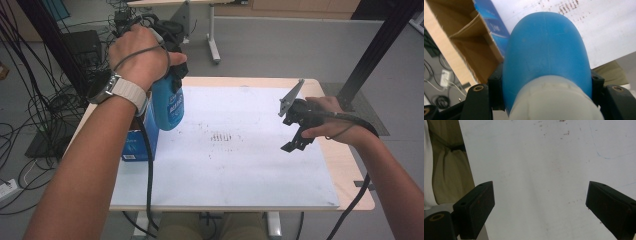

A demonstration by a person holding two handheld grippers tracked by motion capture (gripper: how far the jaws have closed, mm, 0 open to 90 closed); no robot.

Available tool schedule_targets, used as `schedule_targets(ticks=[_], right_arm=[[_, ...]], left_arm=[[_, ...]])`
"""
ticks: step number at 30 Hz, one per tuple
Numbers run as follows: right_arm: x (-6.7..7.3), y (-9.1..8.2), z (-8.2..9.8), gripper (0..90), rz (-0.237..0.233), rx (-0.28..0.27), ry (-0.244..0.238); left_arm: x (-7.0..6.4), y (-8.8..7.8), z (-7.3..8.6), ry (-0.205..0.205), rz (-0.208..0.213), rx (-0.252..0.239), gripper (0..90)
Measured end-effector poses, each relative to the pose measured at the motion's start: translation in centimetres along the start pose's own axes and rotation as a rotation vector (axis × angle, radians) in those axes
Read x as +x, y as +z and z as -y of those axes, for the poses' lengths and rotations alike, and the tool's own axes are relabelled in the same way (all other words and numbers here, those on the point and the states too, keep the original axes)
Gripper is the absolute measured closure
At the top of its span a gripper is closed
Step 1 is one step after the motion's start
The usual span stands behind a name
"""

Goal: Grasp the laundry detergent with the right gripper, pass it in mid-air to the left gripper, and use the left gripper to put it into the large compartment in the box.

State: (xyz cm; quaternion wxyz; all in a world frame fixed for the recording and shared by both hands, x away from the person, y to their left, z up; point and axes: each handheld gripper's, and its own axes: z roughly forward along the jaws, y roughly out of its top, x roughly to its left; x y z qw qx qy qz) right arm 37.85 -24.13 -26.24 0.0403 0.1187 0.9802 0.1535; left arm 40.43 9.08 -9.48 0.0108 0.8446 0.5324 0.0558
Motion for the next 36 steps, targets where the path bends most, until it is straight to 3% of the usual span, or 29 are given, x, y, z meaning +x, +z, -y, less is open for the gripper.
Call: schedule_targets(ticks=[8, 15, 28, 36], right_arm=[[-0.6, -0.4, 0.2, 8.9, -0.003, 0.008, 0.003], [-1.2, -0.5, 0.5, 9.1, -0.001, 0.013, 0.008], [-2.0, -1.1, 0.8, 8.9, 0.004, 0.008, 0.025], [-2.2, -0.6, 0.5, 8.9, -0.006, 0.017, 0.026]], left_arm=[[1.7, -1.2, 0.2, -0.082, -0.017, -0.015, 38.0], [3.4, -1.9, 0.2, -0.153, -0.015, 0.005, 38.0], [5.7, -2.5, 0.2, -0.230, -0.023, -0.012, 38.0], [6.8, -2.5, 0.1, -0.253, -0.023, -0.002, 38.0]])
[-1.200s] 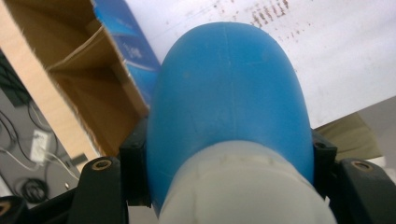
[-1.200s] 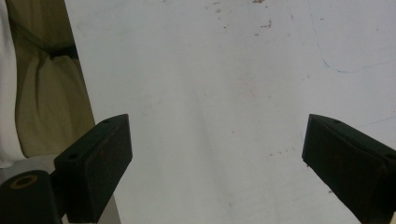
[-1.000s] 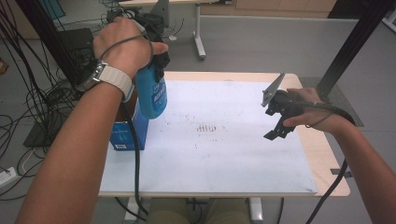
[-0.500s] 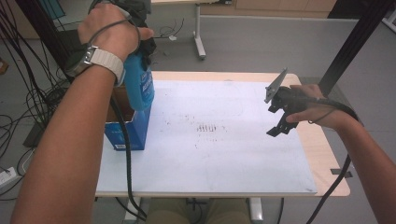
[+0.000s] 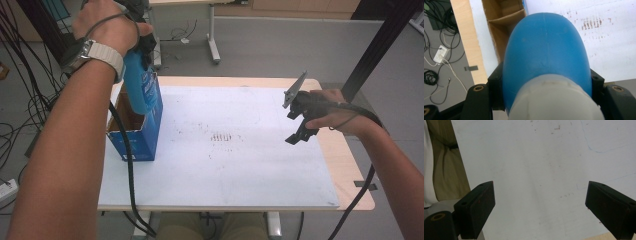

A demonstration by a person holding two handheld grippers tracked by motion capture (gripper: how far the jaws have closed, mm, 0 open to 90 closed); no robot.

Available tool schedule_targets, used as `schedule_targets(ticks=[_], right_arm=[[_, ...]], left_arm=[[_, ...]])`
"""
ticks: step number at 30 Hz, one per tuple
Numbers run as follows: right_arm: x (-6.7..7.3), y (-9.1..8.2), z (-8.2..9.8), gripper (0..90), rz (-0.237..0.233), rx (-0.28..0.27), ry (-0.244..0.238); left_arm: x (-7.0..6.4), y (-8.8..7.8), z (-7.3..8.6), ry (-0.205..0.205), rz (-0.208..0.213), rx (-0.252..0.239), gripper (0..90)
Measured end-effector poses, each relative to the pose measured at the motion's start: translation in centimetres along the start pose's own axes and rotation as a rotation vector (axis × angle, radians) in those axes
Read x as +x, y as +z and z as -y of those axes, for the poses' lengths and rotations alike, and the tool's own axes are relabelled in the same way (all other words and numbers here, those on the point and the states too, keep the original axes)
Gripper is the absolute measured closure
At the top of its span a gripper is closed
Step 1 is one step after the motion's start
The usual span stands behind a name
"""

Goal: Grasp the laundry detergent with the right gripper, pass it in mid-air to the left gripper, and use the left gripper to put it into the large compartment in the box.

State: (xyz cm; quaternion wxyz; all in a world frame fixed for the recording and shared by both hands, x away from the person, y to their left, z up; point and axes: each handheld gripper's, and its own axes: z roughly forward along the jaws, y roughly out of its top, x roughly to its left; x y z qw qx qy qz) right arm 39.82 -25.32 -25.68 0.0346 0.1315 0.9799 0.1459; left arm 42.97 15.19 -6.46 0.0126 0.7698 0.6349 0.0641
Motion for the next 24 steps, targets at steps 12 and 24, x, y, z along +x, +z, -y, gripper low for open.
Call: schedule_targets(ticks=[12, 24], right_arm=[[-0.7, -0.4, -0.1, 8.9, 0.009, -0.004, 0.009], [-1.0, 0.1, -0.3, 8.7, 0.003, 0.006, 0.012]], left_arm=[[1.8, -0.3, -0.5, -0.038, -0.008, -0.009, 37.9], [3.1, 1.1, -0.9, -0.055, -0.020, 0.002, 38.0]])
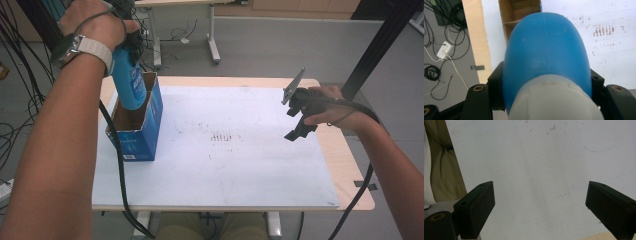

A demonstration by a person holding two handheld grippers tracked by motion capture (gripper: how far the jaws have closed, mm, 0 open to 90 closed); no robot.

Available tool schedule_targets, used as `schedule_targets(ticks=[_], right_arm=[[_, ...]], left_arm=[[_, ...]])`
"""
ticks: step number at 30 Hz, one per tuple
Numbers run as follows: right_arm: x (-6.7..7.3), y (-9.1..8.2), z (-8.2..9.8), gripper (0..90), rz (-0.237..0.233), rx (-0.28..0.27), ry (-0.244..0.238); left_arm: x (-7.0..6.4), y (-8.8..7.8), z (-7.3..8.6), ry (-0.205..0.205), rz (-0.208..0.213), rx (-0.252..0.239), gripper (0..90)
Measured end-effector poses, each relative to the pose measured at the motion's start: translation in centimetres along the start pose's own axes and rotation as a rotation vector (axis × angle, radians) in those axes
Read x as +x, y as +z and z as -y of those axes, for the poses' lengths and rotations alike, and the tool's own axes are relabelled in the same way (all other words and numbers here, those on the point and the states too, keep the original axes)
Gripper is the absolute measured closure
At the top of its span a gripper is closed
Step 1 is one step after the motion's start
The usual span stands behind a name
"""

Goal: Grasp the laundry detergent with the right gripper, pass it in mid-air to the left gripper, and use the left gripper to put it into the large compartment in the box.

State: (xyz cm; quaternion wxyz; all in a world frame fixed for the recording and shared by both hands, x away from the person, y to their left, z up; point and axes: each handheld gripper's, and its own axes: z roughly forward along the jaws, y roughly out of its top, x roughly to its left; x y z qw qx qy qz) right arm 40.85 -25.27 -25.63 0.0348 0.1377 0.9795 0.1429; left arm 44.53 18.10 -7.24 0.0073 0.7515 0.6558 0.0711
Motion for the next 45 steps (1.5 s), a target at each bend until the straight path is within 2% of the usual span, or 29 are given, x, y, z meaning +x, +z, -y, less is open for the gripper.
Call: schedule_targets(ticks=[11, 21, 45], right_arm=[[-0.1, 0.6, -0.2, 8.6, -0.009, 0.011, 0.008], [-0.2, 0.9, -0.7, 8.4, -0.016, 0.024, 0.007], [-0.3, 1.5, -0.6, 8.1, -0.025, 0.031, 0.019]], left_arm=[[1.3, 1.8, 0.1, -0.022, 0.002, -0.008, 38.0], [2.3, 3.2, 0.2, -0.025, 0.009, -0.018, 38.0], [2.4, 6.5, -0.1, -0.013, 0.016, -0.017, 37.9]])
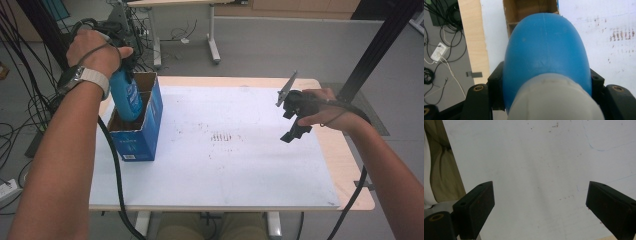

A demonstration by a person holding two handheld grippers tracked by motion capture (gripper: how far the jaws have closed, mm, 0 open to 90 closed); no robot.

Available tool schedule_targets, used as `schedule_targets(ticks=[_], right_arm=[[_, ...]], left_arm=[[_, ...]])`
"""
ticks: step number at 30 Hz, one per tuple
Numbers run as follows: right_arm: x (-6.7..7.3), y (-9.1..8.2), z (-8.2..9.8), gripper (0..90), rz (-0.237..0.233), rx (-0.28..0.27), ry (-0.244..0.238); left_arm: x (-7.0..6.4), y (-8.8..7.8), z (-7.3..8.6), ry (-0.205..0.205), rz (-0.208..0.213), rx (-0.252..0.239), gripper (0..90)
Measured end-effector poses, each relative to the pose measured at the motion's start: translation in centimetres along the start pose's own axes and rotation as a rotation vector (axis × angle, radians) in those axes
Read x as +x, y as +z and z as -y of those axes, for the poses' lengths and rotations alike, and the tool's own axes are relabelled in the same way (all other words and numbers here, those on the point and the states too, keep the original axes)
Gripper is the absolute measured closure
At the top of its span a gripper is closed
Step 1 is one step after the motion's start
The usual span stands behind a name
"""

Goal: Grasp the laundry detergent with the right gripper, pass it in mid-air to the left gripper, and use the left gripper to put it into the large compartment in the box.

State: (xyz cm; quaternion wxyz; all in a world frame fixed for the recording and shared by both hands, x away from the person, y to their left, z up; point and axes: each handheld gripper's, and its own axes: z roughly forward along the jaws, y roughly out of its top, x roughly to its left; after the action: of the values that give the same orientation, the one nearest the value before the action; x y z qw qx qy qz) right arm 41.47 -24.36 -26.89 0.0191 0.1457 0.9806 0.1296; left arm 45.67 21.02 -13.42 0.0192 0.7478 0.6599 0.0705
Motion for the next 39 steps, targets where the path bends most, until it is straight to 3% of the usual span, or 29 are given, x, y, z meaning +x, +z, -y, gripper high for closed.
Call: schedule_targets(ticks=[11, 17, 27, 39], right_arm=[[0.0, 0.2, 0.0, 8.1, -0.004, -0.001, 0.006], [-0.1, 0.4, 0.0, 8.1, -0.007, -0.004, 0.011], [0.0, 0.6, -0.2, 8.2, -0.009, 0.001, 0.008], [0.0, 0.7, -0.1, 8.2, -0.004, -0.005, 0.009]], left_arm=[[0.2, 1.9, 0.1, 0.003, -0.003, -0.016, 37.9], [0.4, 3.1, 0.2, 0.006, -0.004, 0.000, 37.9], [0.2, 4.0, 0.4, 0.020, -0.015, -0.019, 37.9], [0.1, 5.3, 0.6, 0.024, -0.013, -0.008, 38.0]])
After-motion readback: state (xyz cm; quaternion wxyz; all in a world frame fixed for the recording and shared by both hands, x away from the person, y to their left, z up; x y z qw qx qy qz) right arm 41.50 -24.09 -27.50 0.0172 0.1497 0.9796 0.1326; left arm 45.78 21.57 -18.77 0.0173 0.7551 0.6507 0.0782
